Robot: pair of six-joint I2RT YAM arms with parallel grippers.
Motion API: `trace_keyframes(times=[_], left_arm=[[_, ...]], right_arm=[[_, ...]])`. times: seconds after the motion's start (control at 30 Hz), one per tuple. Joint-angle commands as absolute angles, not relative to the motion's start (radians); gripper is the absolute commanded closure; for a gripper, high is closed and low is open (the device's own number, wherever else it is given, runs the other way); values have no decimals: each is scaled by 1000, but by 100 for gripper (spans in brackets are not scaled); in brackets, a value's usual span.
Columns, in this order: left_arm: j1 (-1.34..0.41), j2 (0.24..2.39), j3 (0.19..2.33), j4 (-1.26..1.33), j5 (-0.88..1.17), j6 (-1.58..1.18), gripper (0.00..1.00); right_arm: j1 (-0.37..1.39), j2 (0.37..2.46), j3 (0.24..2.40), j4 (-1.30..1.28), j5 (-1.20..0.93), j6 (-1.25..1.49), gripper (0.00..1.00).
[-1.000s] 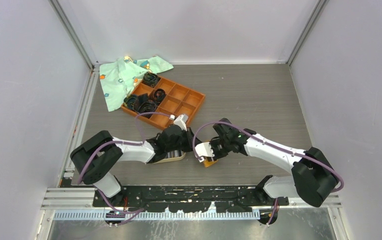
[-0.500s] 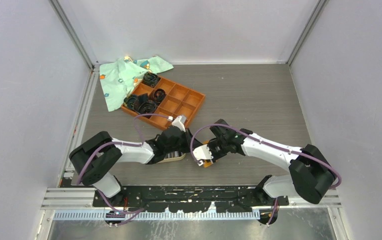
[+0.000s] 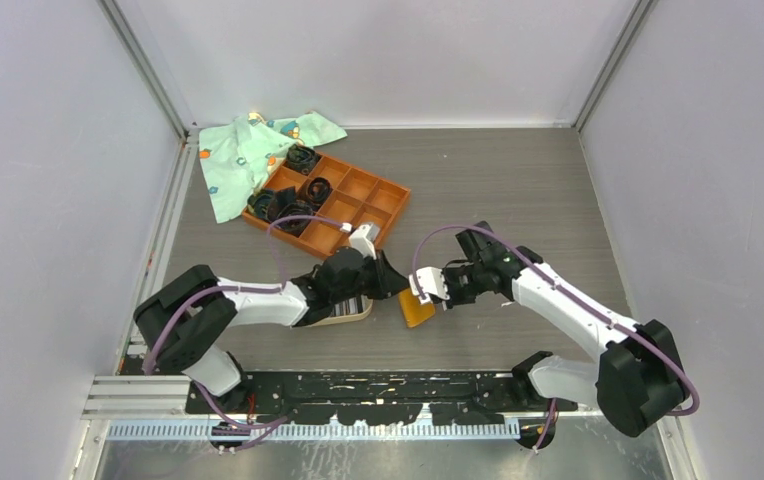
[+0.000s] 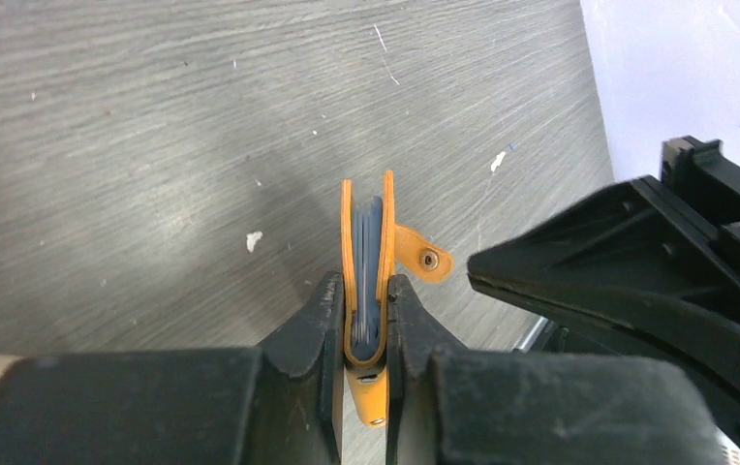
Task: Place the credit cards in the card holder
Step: Open the card holder at the center of the board.
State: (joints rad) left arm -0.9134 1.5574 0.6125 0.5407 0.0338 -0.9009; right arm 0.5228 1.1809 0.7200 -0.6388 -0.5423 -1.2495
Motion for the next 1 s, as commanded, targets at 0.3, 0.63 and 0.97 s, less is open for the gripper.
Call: trace_keyframes(times=[0.3,0.63,0.97], left_arm=[[-900,1483,742,308,-82,-705,42],[-912,1314,673,303,-61,-622,39],[-912,1080,440,480,-150,-564,21]], right_arm=[[407,1189,821,-786,-652,-1233,99],[396,1232,791,-659,-759,-1051,43],[587,1342,774,-338,-469,-692,35]])
